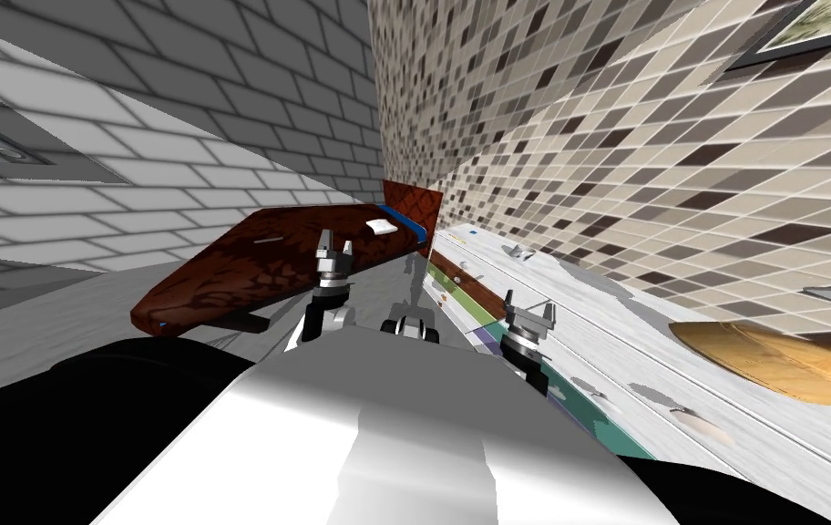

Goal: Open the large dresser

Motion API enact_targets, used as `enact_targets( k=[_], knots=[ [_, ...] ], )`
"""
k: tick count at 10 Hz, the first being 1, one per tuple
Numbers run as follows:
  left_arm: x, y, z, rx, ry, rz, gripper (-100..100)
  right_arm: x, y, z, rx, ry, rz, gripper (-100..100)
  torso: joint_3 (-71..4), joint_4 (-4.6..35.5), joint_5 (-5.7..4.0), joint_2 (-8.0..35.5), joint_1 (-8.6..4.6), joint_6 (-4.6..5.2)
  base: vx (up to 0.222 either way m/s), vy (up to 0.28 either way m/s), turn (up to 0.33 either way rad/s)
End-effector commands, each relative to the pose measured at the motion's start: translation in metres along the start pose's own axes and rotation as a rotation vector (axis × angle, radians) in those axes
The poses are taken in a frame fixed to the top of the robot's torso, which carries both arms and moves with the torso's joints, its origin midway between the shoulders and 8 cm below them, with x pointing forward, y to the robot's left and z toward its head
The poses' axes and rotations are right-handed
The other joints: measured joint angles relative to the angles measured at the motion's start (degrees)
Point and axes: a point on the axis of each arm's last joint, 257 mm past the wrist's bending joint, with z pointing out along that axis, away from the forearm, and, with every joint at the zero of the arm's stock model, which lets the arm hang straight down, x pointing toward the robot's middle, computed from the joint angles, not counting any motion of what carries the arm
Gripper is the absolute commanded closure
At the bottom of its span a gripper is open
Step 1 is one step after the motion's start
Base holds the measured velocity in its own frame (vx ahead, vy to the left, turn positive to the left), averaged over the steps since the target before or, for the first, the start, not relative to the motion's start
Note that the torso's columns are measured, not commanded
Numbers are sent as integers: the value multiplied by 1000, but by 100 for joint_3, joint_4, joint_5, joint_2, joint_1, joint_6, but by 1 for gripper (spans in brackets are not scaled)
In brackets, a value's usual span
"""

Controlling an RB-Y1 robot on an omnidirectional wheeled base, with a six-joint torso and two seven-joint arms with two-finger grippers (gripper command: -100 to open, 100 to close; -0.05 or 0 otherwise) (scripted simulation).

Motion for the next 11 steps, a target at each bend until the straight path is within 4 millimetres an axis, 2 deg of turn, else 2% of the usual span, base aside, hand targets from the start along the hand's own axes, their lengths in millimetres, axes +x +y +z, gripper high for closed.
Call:
enact_targets(
  k=[1, 3, 4, 6, 7, 9, 10, 11],
  knots=[
    [0, 0, 0, 0, 0, 0, 0, -10, 12, -5, -33, -25, 95, -100, 4, 2, 0, 7, 0, 1, 69, 29, 140],
    [0, 0, 0, 0, 0, 0, 0, -10, 12, -5, -34, -24, 148, -100, 2, 1, 1, 4, 2, -1, 49, 10, 64],
    [0, 0, 0, 0, 0, 0, 0, -19, 22, -11, -66, -45, 191, -100, 8, 3, -1, 14, -3, 0, 67, 10, 208],
    [0, 0, 0, 0, 0, 0, 0, -19, 22, -11, -67, -43, 249, -100, 0, 0, 0, 0, 2, 1, 54, 9, 28],
    [0, 0, 0, 0, 0, 0, 0, -29, 32, -17, -102, -62, 294, -100, 7, 3, 0, 12, 2, 1, 63, 17, 189],
    [0, 0, 0, 0, 0, 0, 0, -29, 32, -17, -104, -59, 348, -100, 1, 0, 0, 2, 2, 0, 48, 8, 48],
    [0, 0, 0, 0, 0, 0, 0, -38, 42, -24, -142, -76, 392, -100, 7, 3, 0, 13, 0, 1, 64, 19, 187],
    [0, 0, 0, 0, 0, 0, 0, -38, 42, -24, -143, -74, 421, -100, 3, 2, 0, 2, 5, -5, 71, 14, 98]
  ],
)
